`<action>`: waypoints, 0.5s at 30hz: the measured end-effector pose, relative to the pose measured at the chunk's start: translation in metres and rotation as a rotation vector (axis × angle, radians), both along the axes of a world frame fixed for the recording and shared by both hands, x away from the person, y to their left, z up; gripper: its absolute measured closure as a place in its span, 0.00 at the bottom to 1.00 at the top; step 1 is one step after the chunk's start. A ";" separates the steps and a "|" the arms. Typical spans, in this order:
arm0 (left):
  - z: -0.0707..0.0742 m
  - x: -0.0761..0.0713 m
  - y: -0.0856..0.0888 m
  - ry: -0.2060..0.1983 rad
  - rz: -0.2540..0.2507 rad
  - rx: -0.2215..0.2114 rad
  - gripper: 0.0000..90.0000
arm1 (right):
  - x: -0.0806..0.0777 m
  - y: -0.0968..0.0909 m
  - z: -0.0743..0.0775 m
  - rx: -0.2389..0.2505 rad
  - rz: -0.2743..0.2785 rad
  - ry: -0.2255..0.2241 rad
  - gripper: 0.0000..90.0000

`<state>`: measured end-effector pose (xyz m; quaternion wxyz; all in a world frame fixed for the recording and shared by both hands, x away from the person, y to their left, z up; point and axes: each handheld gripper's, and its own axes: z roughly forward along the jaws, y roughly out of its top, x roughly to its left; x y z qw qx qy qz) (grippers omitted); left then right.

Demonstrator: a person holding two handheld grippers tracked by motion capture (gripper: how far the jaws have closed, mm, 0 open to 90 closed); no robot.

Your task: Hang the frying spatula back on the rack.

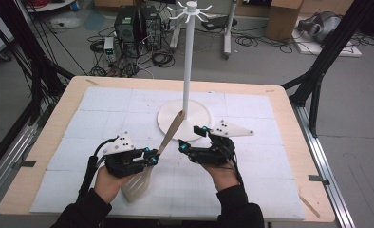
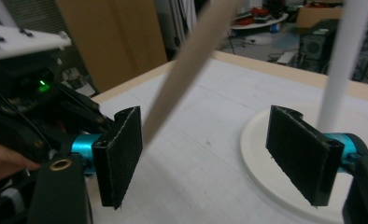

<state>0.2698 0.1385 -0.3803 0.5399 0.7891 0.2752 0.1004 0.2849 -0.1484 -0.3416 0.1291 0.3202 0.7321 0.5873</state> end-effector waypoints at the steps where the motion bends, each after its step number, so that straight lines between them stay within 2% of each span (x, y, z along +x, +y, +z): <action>1: 0.000 0.000 -0.001 -0.002 -0.001 0.000 0.86 | 0.001 0.005 0.003 0.000 0.011 -0.007 0.32; 5: 0.001 -0.002 -0.002 -0.016 -0.003 0.007 0.86 | 0.006 0.021 0.015 0.014 0.030 -0.024 0.42; 8: 0.003 -0.004 -0.002 -0.029 0.001 0.001 0.86 | 0.010 0.027 0.019 0.030 0.023 -0.006 0.50; 10: 0.005 -0.005 -0.001 -0.040 0.007 -0.007 0.86 | 0.011 0.028 0.021 0.054 0.020 -0.006 0.57; 12: 0.006 -0.005 -0.001 -0.049 0.006 -0.005 0.86 | 0.012 0.027 0.023 0.079 0.017 0.000 0.68; 15: 0.008 -0.006 -0.001 -0.055 0.005 -0.012 0.86 | 0.013 0.024 0.025 0.109 0.026 0.013 0.71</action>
